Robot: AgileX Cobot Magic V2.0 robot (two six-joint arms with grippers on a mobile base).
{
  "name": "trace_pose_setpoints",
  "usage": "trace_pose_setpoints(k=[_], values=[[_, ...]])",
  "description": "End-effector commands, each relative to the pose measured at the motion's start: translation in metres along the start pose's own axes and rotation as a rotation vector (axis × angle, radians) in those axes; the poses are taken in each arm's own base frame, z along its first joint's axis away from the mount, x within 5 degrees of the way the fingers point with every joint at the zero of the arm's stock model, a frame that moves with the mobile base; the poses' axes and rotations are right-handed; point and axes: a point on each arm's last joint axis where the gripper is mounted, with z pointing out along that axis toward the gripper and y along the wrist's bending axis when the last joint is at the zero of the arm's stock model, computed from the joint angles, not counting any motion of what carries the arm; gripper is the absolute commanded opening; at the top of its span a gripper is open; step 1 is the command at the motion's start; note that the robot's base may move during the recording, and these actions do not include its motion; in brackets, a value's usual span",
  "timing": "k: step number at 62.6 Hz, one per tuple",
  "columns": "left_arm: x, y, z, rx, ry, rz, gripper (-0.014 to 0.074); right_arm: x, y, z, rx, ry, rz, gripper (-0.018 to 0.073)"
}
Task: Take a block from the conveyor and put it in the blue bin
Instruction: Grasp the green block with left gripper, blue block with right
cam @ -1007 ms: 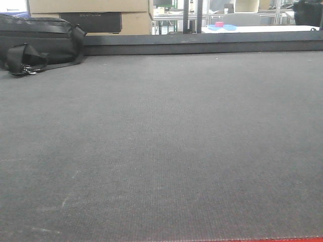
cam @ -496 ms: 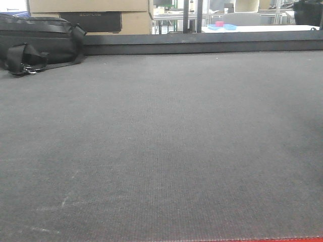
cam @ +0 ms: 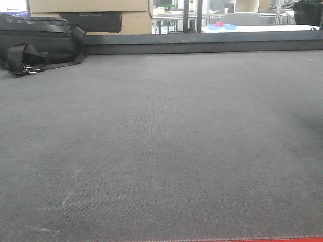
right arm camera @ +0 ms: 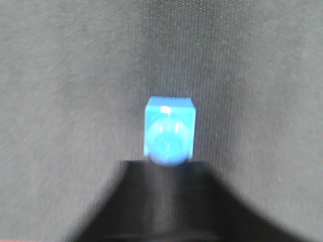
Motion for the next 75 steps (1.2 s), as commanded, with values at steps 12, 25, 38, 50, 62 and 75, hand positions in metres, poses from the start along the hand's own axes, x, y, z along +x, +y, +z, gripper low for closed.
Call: trace_pose_setpoints(k=[12,25,38,50,62,75], values=[[-0.002,0.000,-0.002,0.005,-0.010,-0.006,-0.0111,-0.007,-0.005,0.031,0.028,-0.020,-0.003,0.0410],[-0.002,0.000,-0.002,0.005,-0.010,-0.006,-0.0111,-0.006,-0.009,0.063,0.032,0.019,0.007,0.0301],[-0.002,0.000,-0.002,0.005,-0.010,-0.006,-0.0111,-0.006,-0.009,0.064,0.032,0.026,0.007,0.0000],[-0.002,-0.001,-0.001,0.019,0.008,-0.057,-0.0111,-0.008,-0.007,0.050,0.026,0.079,0.004,-0.0155],[-0.009,0.007,0.014,0.024,0.145,-0.082,-0.0111,-0.016,0.000,0.005,0.002,-0.012,-0.002,-0.0155],[-0.023,0.010,0.045,-0.003,0.193,-0.063,-0.0111,-0.022,0.009,-0.030,-0.059,-0.180,0.013,-0.0155]])
